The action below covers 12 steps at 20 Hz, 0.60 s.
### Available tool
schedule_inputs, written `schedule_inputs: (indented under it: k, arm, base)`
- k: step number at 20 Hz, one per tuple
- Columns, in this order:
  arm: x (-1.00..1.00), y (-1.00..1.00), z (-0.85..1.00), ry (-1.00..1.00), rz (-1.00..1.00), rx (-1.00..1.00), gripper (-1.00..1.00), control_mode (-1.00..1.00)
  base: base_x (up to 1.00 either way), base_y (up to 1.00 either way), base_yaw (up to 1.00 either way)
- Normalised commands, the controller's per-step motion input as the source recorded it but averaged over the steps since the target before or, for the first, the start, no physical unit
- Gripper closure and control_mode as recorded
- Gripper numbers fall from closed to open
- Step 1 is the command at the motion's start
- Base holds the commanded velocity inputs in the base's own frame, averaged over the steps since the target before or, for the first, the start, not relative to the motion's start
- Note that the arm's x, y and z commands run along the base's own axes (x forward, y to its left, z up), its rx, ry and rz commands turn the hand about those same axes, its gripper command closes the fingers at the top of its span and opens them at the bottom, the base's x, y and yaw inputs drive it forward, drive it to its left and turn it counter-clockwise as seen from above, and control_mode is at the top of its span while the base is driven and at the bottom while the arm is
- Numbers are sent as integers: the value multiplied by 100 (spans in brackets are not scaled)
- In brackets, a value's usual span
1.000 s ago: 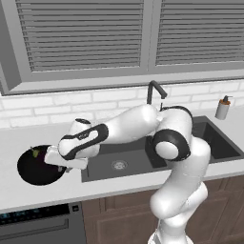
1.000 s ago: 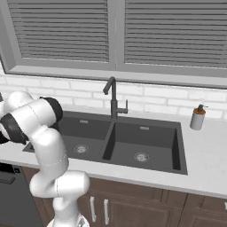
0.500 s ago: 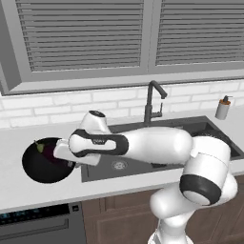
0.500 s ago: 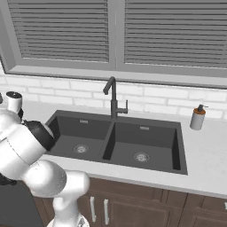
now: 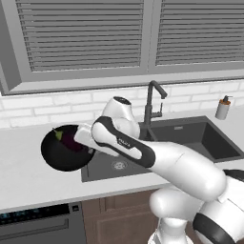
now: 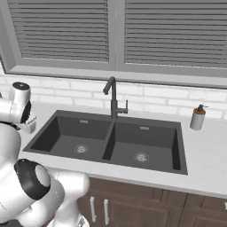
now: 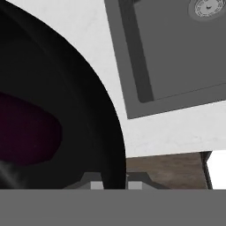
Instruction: Pick the eggplant from the sink and place it in the bowl. Then pick the bowl and place it in the microwave. Then close the microwave door and press the start button.
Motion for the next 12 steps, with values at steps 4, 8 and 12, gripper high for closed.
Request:
schedule_inputs:
  k: [4,8,12]
  arm:
    - [-13,-79,49,7,-24,-2,100,-100]
    - [-10,-81,43,3,-23,0,100,-100]
    - [-8,-75,25,0,-21,0,100,-100]
  base:
    - [0,0,0]
    - [0,0,0]
    - [0,0,0]
